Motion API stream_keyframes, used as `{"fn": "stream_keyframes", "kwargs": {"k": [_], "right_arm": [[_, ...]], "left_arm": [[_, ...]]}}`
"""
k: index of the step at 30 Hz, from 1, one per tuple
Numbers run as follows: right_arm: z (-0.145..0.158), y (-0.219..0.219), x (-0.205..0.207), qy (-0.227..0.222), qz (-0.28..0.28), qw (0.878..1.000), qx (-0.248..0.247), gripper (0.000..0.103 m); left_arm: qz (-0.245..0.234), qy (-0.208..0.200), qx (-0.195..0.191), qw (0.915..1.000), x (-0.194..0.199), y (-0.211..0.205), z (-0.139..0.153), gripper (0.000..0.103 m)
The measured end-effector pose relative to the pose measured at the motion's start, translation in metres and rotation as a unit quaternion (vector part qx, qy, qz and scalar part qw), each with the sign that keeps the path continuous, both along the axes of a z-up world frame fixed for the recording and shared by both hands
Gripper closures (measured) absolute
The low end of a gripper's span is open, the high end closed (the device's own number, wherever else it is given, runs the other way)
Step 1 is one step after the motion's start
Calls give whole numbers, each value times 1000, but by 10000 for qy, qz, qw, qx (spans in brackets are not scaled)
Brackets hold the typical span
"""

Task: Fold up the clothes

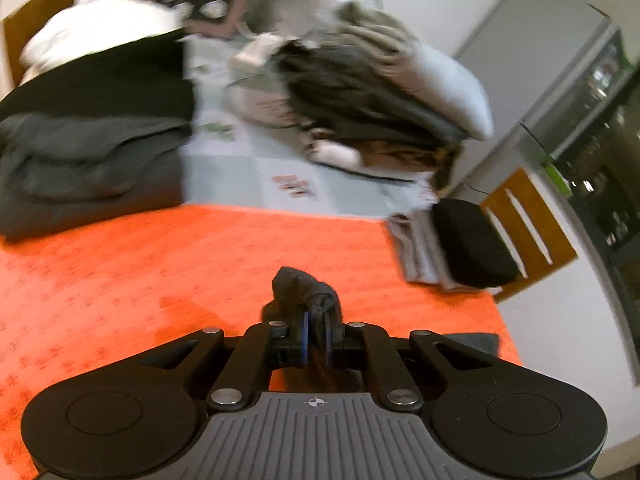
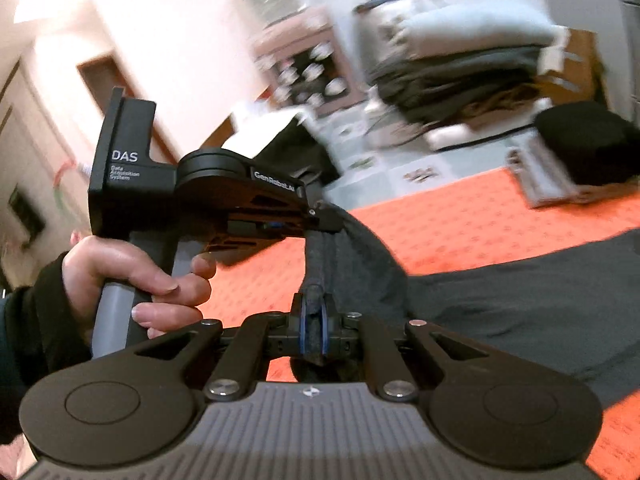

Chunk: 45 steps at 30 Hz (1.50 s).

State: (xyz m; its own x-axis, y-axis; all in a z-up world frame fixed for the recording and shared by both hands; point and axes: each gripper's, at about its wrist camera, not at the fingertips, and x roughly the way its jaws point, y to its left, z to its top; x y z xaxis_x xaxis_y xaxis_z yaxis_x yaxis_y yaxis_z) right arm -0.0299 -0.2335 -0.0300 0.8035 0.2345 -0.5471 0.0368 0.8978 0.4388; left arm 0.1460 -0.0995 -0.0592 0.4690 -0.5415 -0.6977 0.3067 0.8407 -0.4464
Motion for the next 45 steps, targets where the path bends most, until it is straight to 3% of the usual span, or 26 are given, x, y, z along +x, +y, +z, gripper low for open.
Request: {"fn": "stream_keyframes", "kwargs": {"k": [6,14,18,20,22,26,29,32,35,39,42,45], "right_arm": [[-11,-61,-31,-38,-931,9948,399,94],[-56,-120,-60,218,-1869,9744,1227,94],[-81,-133,-58,425,-2075,9686,1301,94],[-92,-138,-56,550,-2124,9674,1267,94],[-100,-139,-57,688,-2147,9672,1171,93],[-110,-141,-56,1040,-2117,9675,907,87],[-98,-135,-59,958,-2230,9696,323,81],[-83,-124,-54,641,-2097,9752,-292,81],[-83,-110,-43,580,-1698,9822,-559,81],[-102,-98,-27,864,-1388,9829,-845,81],[-108,-98,-21,1132,-1367,9795,-947,81],[-92,-90,-22,1054,-1340,9777,-1225,78]], "left_arm": [[-611,-154,155,9979,-5,-72,2,92],[-1354,-191,638,9886,-17,-147,-27,92],[-1601,-107,721,9844,-17,-159,-44,86],[-1602,-161,609,9851,-17,-153,-41,77],[-1624,-300,510,9849,-19,-146,-35,67],[-1572,-451,585,9848,-16,-121,-28,63],[-1467,-439,732,9855,-13,-101,-32,63],[-1306,-308,976,9861,-11,-84,-44,63],[-1093,-22,1029,9887,-7,-71,-57,63],[-789,305,876,9926,1,-59,-69,63],[-608,609,537,9948,11,-52,-74,63],[-428,944,137,9945,20,-48,-79,63]]}}
